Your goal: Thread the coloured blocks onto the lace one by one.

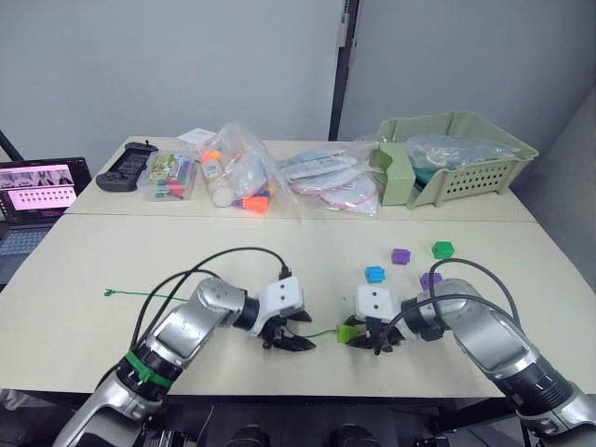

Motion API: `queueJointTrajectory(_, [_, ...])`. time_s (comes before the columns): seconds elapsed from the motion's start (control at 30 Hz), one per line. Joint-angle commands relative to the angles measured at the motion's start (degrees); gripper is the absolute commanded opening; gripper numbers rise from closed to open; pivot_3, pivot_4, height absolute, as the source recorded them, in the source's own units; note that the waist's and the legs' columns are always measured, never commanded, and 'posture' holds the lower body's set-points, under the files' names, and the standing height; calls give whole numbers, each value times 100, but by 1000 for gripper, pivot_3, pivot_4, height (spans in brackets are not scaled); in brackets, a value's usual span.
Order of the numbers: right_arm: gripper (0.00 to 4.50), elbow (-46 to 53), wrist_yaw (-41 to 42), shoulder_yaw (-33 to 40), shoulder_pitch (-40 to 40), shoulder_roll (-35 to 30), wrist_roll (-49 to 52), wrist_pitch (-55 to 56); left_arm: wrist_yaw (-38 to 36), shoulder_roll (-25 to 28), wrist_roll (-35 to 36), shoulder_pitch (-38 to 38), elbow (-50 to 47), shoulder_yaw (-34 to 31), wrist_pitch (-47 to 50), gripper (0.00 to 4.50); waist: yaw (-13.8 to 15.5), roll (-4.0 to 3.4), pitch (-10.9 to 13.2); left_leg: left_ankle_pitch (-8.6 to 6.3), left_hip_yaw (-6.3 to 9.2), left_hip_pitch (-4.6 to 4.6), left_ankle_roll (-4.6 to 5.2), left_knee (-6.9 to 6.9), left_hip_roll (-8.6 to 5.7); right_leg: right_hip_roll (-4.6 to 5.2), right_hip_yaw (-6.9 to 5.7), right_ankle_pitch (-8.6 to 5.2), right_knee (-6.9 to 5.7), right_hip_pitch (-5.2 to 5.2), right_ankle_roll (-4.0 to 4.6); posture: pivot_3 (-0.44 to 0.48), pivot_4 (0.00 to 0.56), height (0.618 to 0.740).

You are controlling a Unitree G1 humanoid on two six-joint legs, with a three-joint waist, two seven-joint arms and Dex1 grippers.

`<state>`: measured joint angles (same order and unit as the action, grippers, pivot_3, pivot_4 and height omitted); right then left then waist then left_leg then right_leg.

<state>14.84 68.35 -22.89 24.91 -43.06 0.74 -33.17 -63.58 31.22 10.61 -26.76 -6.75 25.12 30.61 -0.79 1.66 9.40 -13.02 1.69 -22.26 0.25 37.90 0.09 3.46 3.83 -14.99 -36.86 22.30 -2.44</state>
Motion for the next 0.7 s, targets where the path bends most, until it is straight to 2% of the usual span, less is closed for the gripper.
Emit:
queueJointTrajectory(0.03, [1309, -36, -9, -238, -130, -27, -58, -147, 190, -208, -112, -30, 118, -45, -392, 2921, 2, 0, 0, 0, -1, 1, 0, 0, -1, 0, 0, 0, -1, -1, 0, 0, 150, 740])
queueJointTrajectory(0.13, [1309, 0, -6, -229, -129, -55, -50, -174, 260, -311, -298, -14, 395, 41, -628, 2921, -2, 0, 0, 0, -4, 1, 0, 0, 0, -1, 0, 0, -1, 0, 0, 0, 150, 740])
queueJointTrajectory(0.23, [1309, 46, -10, -221, -127, -77, -35, -210, 237, -363, -335, 18, 525, 42, -771, 2124, 0, -1, -1, 0, -4, 0, 0, 0, 0, -2, 0, 0, 0, 2, 0, 0, 150, 740])
queueJointTrajectory(0.43, [1309, 70, -18, -214, -128, -112, -40, -254, 129, -332, -357, 50, 426, 56, -833, 109, -1, -1, -1, 0, -3, -1, 0, 0, -1, -1, 0, 0, 1, 1, 0, 0, 150, 740])
queueJointTrajectory(0.7, [1309, 85, -36, -239, -153, -118, -44, -280, 153, -469, -358, -95, 303, 63, -773, 24, 2, -1, 0, 0, -3, -2, 0, 0, -1, -1, 0, 0, 3, 1, -1, 0, 150, 740])
